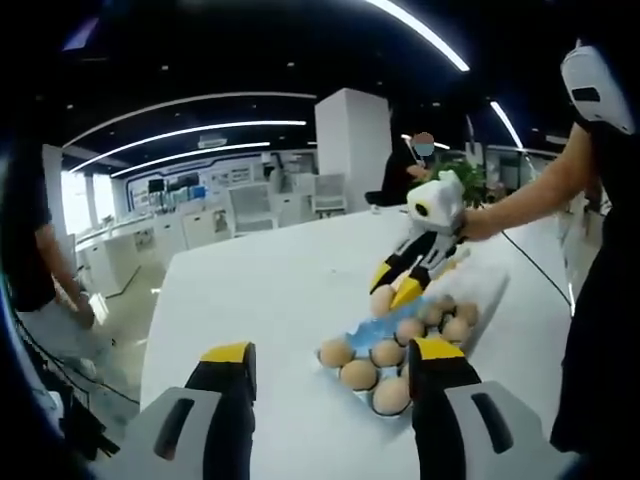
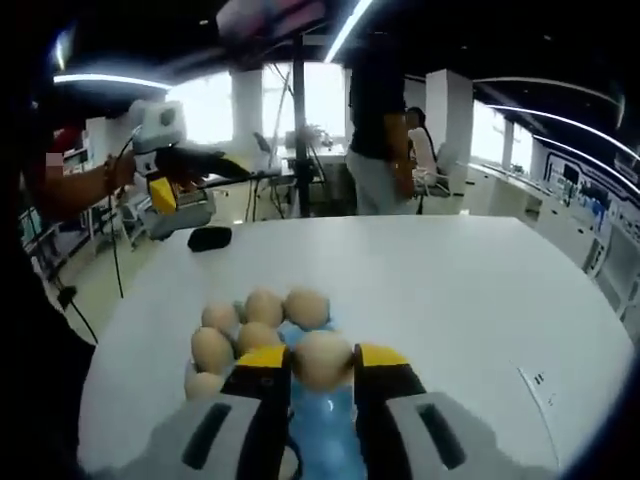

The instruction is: Place the egg into an empty slot of the egg tray after lifting it from the table, then release the egg inside the slot.

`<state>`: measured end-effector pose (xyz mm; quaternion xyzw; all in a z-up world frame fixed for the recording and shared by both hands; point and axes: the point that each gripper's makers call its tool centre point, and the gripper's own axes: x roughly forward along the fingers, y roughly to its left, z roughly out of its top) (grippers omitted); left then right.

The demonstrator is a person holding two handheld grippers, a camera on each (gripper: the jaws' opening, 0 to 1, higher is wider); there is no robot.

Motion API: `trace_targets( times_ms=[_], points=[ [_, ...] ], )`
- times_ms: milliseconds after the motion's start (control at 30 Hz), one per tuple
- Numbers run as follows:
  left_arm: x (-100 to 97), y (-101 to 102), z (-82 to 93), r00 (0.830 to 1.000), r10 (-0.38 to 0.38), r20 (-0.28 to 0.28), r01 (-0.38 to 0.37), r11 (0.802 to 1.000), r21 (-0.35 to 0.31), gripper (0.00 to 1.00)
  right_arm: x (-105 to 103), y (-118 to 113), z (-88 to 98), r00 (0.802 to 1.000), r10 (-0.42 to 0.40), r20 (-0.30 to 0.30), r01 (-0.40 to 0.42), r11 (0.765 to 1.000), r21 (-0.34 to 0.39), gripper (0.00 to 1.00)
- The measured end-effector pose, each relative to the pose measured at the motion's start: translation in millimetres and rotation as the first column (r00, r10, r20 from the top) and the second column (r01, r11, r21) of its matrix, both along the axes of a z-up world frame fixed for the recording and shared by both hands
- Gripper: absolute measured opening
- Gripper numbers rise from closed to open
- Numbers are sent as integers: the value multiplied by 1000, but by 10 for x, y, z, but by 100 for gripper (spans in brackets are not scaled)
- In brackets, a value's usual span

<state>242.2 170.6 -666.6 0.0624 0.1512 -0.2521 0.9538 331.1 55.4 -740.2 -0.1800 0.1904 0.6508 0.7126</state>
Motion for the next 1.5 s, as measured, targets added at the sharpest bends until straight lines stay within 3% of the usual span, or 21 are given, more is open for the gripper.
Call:
trace_targets(
  times_ms=[300,1500],
  points=[
    [-12,26,12,1000,6,3,-6,1000,-1,62,-42,221,-141,999,35,-10,-35,999,-29,24],
    [-59,86,-28,1000,21,-8,-21,1000,-1,61,-13,323,-401,998,21,-63,-26,997,-78,25]
  ],
)
